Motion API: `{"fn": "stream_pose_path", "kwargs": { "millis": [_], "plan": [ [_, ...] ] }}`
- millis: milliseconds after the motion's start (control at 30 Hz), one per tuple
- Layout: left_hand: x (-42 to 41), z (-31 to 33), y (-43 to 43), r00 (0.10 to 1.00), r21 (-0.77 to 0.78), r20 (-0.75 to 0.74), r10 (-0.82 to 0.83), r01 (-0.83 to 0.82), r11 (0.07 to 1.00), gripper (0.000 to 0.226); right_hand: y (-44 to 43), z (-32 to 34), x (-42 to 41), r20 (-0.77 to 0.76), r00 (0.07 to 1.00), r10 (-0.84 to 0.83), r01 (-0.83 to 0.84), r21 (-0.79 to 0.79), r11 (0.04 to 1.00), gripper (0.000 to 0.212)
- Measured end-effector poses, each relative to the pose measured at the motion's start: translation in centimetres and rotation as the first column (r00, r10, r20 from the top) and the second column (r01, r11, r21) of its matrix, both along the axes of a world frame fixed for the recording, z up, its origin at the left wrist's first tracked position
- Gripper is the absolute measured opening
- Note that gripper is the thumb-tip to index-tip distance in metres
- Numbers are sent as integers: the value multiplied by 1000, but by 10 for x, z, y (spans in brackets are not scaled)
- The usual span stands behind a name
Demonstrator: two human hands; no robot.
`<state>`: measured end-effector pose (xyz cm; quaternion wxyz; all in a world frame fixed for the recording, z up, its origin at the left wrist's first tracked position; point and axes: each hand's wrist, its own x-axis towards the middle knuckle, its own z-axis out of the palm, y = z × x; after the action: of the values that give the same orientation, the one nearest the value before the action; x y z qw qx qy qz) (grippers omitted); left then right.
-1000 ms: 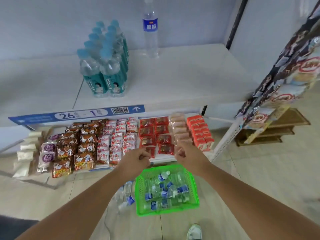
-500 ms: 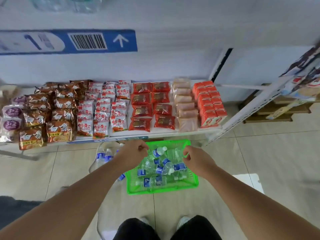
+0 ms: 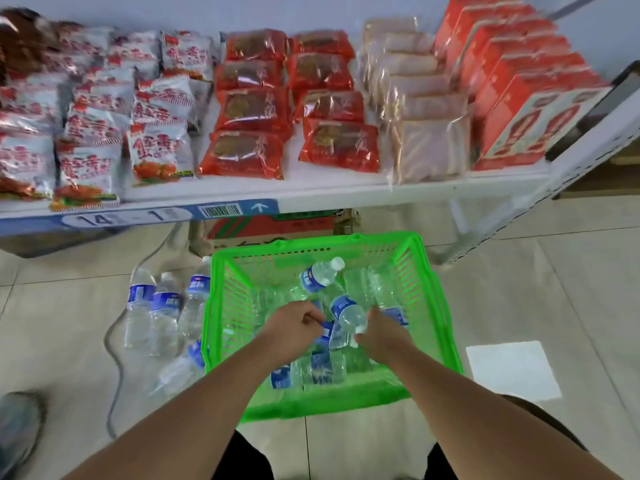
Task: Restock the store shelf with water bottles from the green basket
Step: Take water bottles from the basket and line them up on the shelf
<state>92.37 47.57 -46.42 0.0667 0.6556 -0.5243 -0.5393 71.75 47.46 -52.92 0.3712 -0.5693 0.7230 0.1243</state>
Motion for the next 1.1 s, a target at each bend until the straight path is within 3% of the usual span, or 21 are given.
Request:
{"fn": "stream_pose_path", "kwargs": {
  "millis": [167,333,500,600,867,1100],
  "plan": [
    [4,-34,11,1000,-13,2,27,-27,1000,24,-4,-48,14,-4,994,-109,108,-83,991,53],
    [16,9,10,997,-80,62,53,-48,996,22,-27,11,18,49,998,-45,57,-274,960,42],
    [5,97,6,992,-154,108,61,-44,987,24,-52,137,6,-59,977,206,-214,-332,919,37],
    [3,163,8,995,-146,55,88,-79,986,29,-56,231,4,-95,947,308,-321,-357,877,34],
    [-1,363,8,991,-260,134,0,35,965,80,-60,489,12,-7,932,362,-317,-500,806,28],
    [19,509,18,997,-414,23,-71,74,907,67,-57,694,21,76,810,582,-442,-573,690,7]
  ]
}}
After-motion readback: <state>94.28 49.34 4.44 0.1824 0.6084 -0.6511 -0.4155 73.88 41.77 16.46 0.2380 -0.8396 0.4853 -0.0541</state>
